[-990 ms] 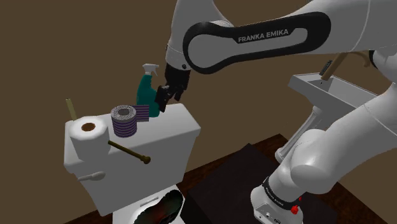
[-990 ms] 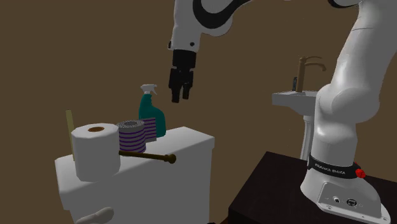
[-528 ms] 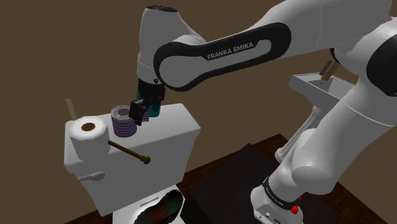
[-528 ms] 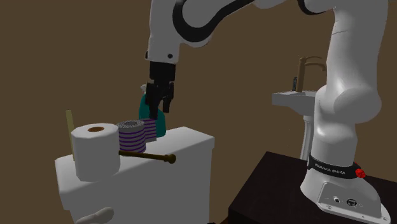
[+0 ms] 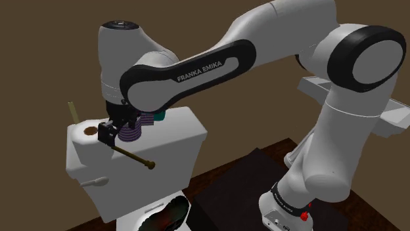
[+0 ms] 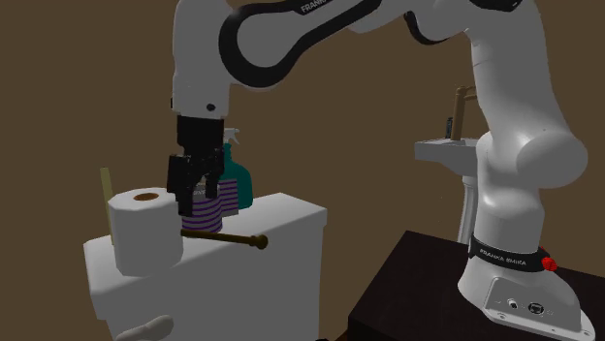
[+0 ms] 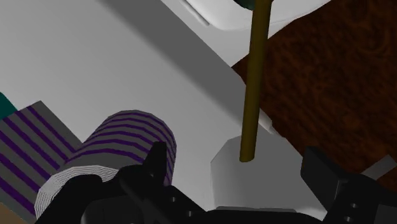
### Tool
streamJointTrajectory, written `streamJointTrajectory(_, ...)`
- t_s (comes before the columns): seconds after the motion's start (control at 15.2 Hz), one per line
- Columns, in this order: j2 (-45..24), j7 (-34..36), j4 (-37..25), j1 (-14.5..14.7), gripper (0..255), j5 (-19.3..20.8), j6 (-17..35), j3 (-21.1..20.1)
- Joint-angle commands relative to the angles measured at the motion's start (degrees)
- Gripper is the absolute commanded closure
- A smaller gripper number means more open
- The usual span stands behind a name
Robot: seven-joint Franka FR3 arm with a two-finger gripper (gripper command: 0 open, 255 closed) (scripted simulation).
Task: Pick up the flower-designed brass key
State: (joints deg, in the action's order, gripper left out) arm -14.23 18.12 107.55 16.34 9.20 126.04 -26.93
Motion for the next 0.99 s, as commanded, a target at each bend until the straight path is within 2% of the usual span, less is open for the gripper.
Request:
streamJointTrajectory(0.0, -3.65, 1.27, -3.42, 1.71, 0, 2.0, -0.31, -0.14)
streamJointTrajectory(0.59, -6.34, 2.56, -0.98, 2.29, 0, 3.88, 4.52, 0.71)
streamJointTrajectory(0.66, -6.46, 2.45, -1.31, 2.26, 255, 3.88, 4.31, 0.74)
streamJointTrajectory(0.92, -7.03, 2.86, -1.0, 2.49, 255, 4.31, 5.07, 0.9)
